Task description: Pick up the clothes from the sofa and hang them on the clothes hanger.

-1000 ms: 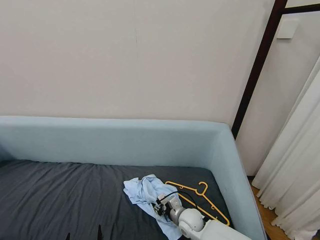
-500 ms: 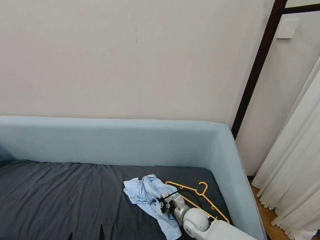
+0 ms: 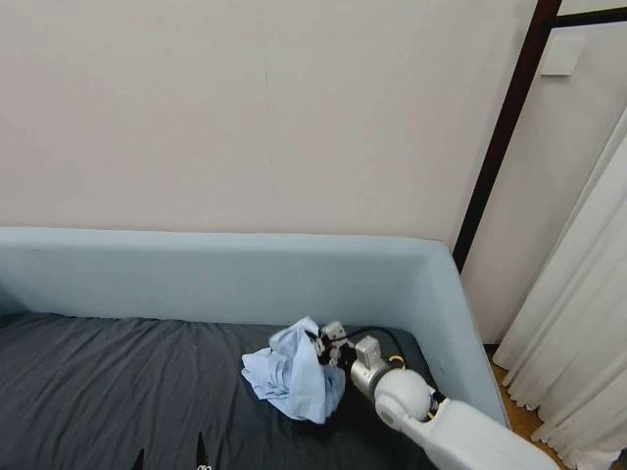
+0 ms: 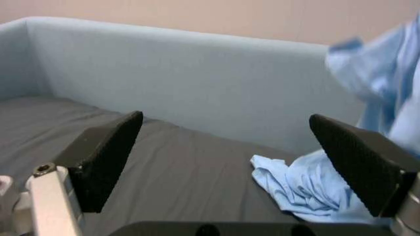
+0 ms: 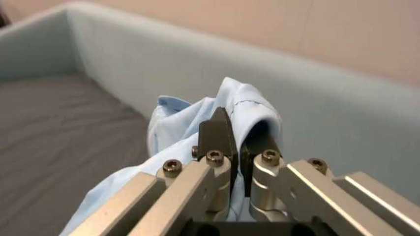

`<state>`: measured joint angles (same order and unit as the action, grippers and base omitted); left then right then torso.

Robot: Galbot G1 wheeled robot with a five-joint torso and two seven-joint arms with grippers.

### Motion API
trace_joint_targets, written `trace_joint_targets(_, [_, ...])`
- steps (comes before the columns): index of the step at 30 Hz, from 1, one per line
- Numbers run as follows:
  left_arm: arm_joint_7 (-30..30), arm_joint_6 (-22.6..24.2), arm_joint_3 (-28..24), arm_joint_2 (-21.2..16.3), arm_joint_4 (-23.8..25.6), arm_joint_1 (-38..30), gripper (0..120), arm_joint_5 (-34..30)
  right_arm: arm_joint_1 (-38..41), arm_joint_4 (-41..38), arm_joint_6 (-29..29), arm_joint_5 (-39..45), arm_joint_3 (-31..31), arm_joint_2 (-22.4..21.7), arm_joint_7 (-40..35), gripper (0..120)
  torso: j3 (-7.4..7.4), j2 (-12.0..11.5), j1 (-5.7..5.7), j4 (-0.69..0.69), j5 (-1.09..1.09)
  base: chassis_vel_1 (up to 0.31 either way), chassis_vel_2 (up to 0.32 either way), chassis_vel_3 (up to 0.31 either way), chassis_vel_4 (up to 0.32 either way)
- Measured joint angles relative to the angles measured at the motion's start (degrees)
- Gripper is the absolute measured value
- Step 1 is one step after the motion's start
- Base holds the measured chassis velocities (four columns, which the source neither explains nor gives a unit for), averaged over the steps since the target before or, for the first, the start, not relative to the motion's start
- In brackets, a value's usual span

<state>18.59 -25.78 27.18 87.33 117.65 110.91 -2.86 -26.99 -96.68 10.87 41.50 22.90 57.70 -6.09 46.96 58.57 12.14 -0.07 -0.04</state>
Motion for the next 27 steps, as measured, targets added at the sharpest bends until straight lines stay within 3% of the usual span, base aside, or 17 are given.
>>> trace_joint_targets(7, [0.1, 0.1, 0.2, 0.1, 0.4, -0.2, 100, -0.5, 9.1, -3.9, 0.5, 3.7, 2.3, -2.0, 0.3, 0, 0.0, 0.0, 0.0, -0.01, -0.01, 0.0, 0.0, 0.0, 0.0])
trace_joint_targets(15, [0.6, 0.3, 0.4, 0.9, 2.2, 0.0, 100, -1.1, 29.8, -8.0, 2.6, 17.4, 7.6, -1.6, 1.4, 0, -0.01, 0.0, 0.0, -0.01, -0.02, 0.0, 0.0, 0.0, 0.0])
trace_joint_targets(22, [0.8, 0.6, 0.8, 1.5, 3.4, 1.2, 100, -1.3, 32.4, -8.6, 2.1, 21.2, 6.9, 0.2, 2.6, 0, -0.01, 0.0, 0.0, 0.0, -0.02, 0.0, 0.0, 0.0, 0.0])
trace_joint_targets(25, [1.1, 0.6, 0.9, 2.4, 3.4, 1.5, 100, -1.0, 29.8, -7.8, 0.2, 20.4, 6.7, -0.3, 3.9, 0, 0.0, 0.0, 0.01, 0.04, -0.02, 0.0, 0.0, 0.0, 0.0])
trace_joint_targets(27, [1.2, 0.5, 0.7, 3.1, 3.2, 1.9, 100, -0.6, 23.6, -8.2, -1.6, 18.8, 5.3, -3.4, 5.3, 0, -0.01, 0.0, 0.0, 0.01, -0.01, 0.0, 0.0, 0.0, 0.0])
